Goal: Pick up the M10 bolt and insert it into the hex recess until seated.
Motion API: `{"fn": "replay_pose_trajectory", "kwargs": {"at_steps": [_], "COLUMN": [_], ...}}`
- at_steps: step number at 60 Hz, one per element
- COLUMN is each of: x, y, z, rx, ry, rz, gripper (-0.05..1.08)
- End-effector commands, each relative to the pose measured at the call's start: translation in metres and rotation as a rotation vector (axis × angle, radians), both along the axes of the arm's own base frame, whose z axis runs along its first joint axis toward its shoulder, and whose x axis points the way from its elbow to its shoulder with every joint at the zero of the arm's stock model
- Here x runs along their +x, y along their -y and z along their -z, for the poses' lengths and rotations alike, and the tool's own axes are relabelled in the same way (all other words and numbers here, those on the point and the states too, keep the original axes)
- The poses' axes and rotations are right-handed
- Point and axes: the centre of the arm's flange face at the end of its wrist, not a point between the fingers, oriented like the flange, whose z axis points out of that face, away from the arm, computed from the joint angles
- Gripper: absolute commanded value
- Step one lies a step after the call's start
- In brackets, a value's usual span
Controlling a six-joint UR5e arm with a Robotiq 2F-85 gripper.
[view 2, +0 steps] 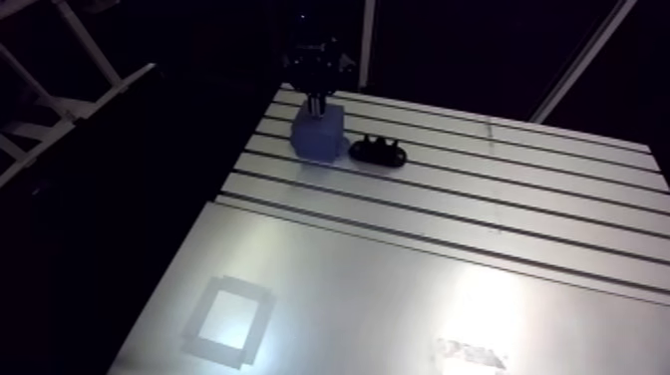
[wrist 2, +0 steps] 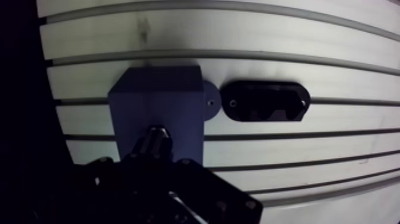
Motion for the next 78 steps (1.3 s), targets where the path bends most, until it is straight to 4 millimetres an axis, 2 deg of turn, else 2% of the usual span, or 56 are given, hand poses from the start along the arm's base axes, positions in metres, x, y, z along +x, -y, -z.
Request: {"fn": "replay_pose_trajectory", "kwargs": {"at_steps": [1,63,78], "x": [0.0001,0.0003,-0.0014], "y": [0.0001,0.001,0.0014], "z": [0.0001,0.0055,-0.0003], "rx": [0.0,0.0,-0.003], "ry": [0.0,0.008,-0.001], "rz": [0.0,-0.013,-0.012], "gripper": [1.07,1.07,1.07]}}
